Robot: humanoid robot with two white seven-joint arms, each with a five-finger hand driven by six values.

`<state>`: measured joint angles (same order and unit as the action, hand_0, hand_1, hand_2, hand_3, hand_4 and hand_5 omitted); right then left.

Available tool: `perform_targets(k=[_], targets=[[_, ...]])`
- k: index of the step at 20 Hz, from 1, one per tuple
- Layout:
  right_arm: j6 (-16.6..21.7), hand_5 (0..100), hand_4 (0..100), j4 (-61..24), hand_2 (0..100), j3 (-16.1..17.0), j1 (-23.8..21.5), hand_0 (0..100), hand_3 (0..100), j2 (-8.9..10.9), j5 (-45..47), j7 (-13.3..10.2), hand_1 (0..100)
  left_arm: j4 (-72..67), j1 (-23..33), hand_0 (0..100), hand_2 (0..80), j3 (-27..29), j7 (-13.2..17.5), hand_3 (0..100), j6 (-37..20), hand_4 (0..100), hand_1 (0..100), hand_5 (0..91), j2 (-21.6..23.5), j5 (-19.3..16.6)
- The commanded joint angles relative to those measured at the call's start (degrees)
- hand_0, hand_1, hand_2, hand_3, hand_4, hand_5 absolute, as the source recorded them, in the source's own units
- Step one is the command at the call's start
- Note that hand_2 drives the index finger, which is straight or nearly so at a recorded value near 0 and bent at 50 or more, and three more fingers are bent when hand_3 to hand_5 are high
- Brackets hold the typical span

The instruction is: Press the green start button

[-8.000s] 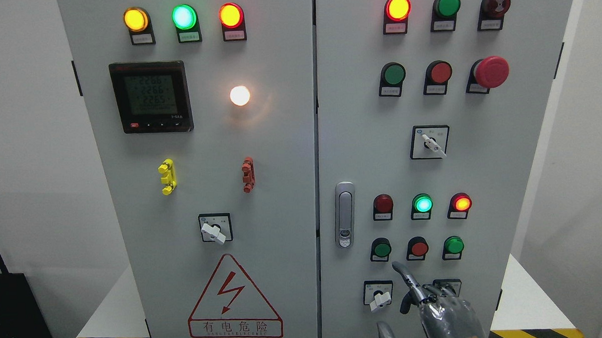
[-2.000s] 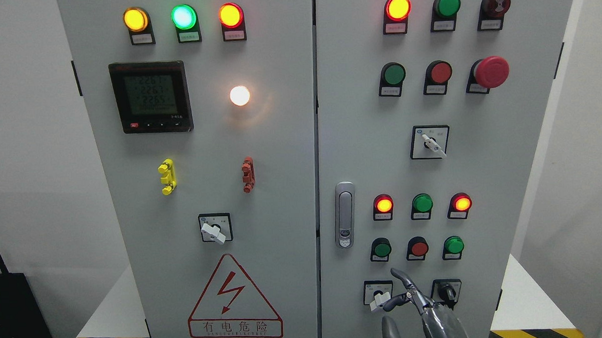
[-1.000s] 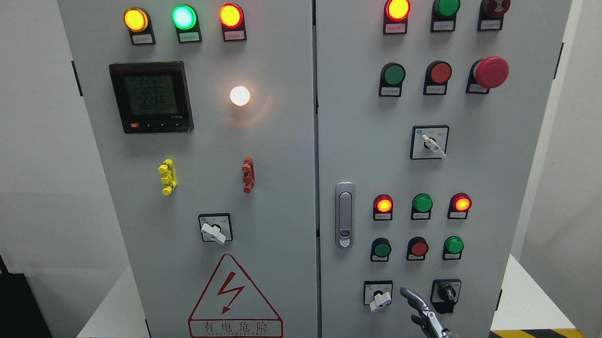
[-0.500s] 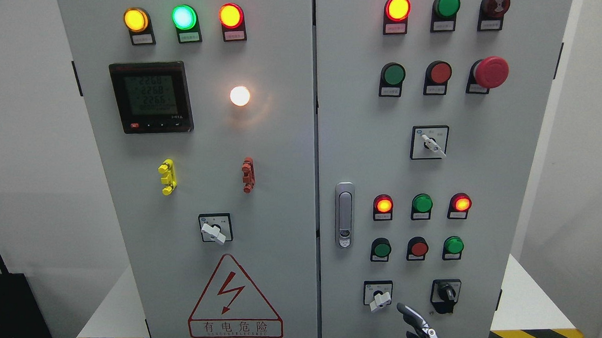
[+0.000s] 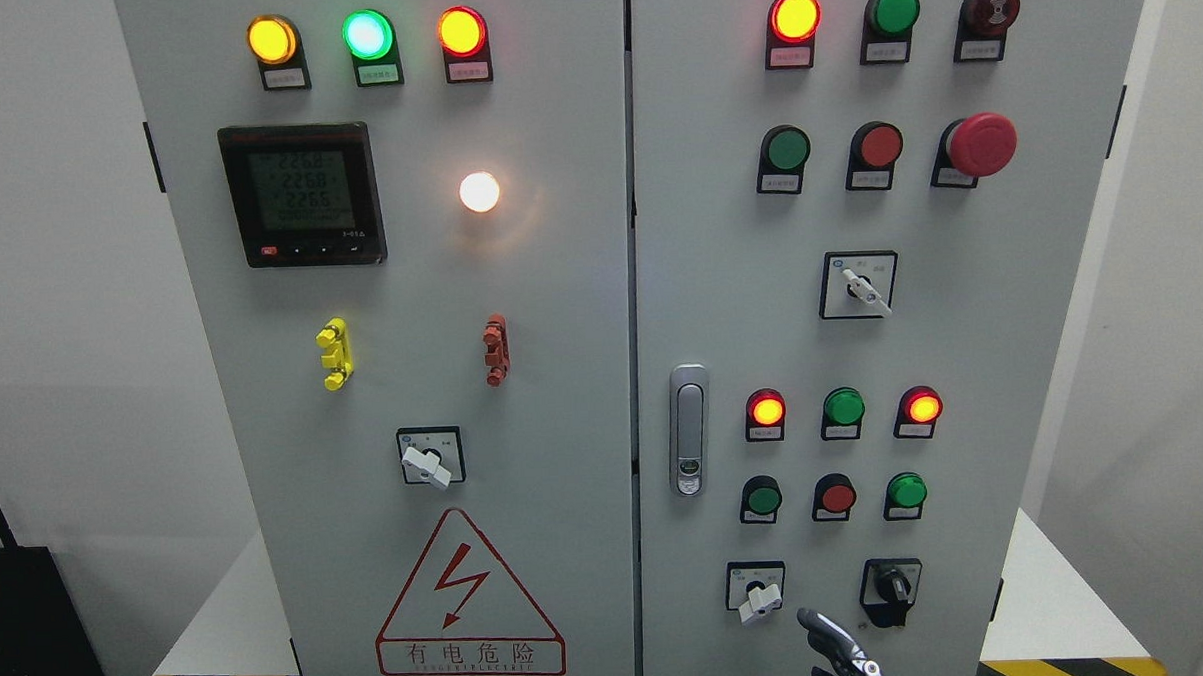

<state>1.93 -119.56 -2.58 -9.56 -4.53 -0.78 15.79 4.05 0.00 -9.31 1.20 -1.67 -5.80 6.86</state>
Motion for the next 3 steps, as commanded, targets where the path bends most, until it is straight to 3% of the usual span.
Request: perform_targets(k=[1, 3], targets=[[-0.09, 0, 0, 0.29, 0, 0.47, 0.24, 0, 0, 0.57, 1.83, 0.03, 2, 0.0, 1.49, 12, 0.0, 0.0, 0.03, 0, 0.0, 0, 56, 0.0, 0.0, 0.0], [-0.17, 0, 0, 0.47, 0, 0.47, 0.5, 0, 0, 0.57, 1.83, 0.03, 2, 0.08, 1.49, 12, 0.0, 0.0, 0.03, 0, 0.0, 0, 56, 0.0, 0.0, 0.0]])
